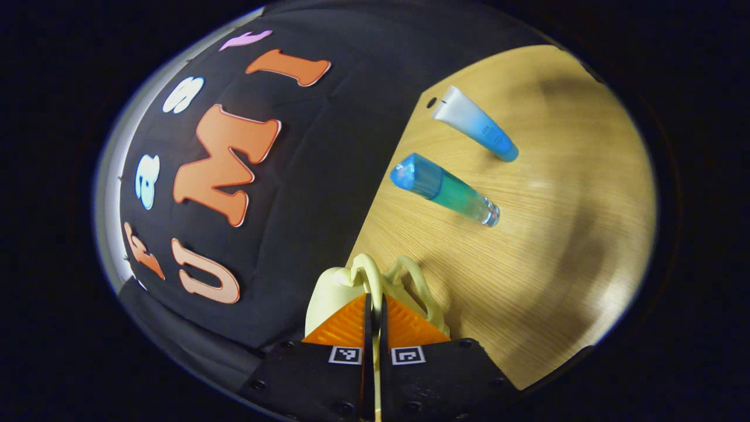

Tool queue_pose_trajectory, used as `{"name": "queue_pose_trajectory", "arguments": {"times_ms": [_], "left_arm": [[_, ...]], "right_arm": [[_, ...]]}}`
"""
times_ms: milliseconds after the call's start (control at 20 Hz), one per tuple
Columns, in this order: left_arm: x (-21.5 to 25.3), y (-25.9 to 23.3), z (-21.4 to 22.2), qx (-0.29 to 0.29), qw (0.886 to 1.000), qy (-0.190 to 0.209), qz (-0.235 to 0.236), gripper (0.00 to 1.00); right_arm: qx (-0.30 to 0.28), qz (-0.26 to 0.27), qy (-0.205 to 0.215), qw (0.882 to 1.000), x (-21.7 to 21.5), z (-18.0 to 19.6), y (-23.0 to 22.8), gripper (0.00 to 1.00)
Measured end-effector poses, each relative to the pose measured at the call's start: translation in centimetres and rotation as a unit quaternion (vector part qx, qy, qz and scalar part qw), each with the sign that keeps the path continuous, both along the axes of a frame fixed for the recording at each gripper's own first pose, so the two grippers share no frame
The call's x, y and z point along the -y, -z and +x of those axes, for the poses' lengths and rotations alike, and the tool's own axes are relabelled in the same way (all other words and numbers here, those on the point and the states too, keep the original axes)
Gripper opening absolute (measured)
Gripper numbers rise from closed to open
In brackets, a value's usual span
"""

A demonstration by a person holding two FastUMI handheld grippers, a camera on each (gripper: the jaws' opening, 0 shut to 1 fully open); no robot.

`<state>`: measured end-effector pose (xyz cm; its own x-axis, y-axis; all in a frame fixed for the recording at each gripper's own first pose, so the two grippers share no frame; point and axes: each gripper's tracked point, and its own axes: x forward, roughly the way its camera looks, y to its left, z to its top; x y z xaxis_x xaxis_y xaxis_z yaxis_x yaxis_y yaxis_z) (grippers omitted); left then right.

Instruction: First open the suitcase, pack the skin care products into it, and then close the suitcase.

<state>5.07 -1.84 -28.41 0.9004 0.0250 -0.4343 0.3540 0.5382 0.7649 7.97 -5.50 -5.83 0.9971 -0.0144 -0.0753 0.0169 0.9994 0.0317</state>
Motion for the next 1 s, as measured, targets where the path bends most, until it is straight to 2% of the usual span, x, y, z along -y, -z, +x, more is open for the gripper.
{"name": "queue_pose_trajectory", "arguments": {"times_ms": [250, 450, 750, 1000], "left_arm": [[-2.5, -4.8, 1.2, 0.010, 0.993, -0.040, -0.109, 0.04], [-6.1, -9.3, 2.1, 0.024, 0.975, -0.084, -0.206, 0.04], [-13.4, -14.2, 3.9, 0.050, 0.949, -0.125, -0.284, 0.04], [-21.2, -16.6, 4.6, 0.081, 0.923, -0.171, -0.335, 0.04]], "right_arm": [[0.003, -0.004, -0.005, 1.000, -2.0, 1.0, -0.7, 0.95], [0.000, -0.004, -0.012, 1.000, -4.5, 2.1, -1.0, 0.95], [-0.005, -0.010, -0.032, 0.999, -9.6, 4.0, -1.5, 0.95], [-0.013, -0.015, -0.052, 0.998, -13.9, 5.2, -1.7, 0.95]]}}
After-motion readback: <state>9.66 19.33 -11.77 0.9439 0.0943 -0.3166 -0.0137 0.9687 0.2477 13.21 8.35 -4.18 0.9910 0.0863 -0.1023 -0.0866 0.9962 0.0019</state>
